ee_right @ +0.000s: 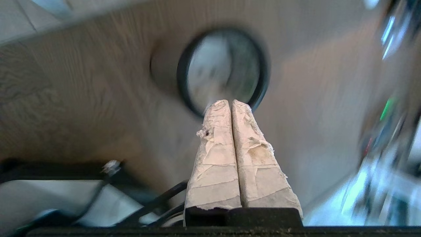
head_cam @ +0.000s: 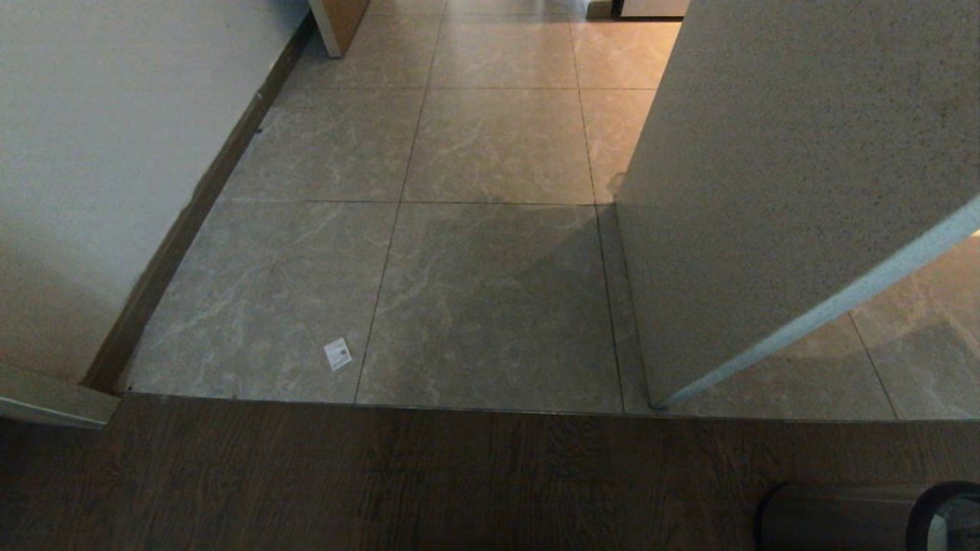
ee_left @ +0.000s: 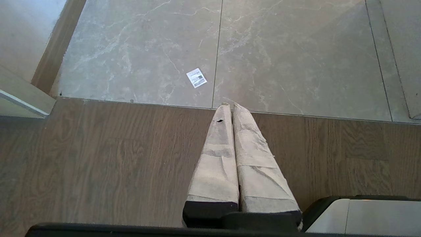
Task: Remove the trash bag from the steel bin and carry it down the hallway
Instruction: Place the outer trash can on the ground
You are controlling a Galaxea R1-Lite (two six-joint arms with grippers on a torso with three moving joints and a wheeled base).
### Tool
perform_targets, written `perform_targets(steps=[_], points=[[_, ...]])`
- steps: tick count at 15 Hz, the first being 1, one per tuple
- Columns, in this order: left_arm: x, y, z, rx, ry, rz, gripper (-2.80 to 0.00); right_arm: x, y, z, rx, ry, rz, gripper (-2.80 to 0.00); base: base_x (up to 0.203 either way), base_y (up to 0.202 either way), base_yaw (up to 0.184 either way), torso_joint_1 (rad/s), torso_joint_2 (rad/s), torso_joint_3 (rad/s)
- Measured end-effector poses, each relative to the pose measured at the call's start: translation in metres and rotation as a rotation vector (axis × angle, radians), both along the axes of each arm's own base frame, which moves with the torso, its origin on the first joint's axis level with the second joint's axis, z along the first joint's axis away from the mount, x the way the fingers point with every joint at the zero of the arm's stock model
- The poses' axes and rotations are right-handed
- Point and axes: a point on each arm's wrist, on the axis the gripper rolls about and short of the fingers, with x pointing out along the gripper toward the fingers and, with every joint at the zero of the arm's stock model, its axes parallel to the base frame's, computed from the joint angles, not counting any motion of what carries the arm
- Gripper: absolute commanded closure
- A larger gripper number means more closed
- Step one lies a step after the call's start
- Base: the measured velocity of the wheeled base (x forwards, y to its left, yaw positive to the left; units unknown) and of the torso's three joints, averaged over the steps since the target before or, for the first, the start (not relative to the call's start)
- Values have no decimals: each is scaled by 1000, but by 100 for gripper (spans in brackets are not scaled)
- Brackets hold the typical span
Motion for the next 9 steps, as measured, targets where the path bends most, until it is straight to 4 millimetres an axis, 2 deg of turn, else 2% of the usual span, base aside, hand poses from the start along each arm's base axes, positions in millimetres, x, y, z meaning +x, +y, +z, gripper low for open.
perform_targets(steps=[3, 5, 9], points=[[0, 0, 0, 1, 0, 0, 0, 44, -11, -21, 152, 84, -139, 0, 0, 0, 0, 0, 0, 0], [0, 0, 0, 0, 0, 0, 0, 69, -23, -34, 240, 75, -181, 0, 0, 0, 0, 0, 0, 0], [0, 0, 0, 0, 0, 0, 0, 110, -67, -54, 344, 3, -254, 0, 0, 0, 0, 0, 0, 0]])
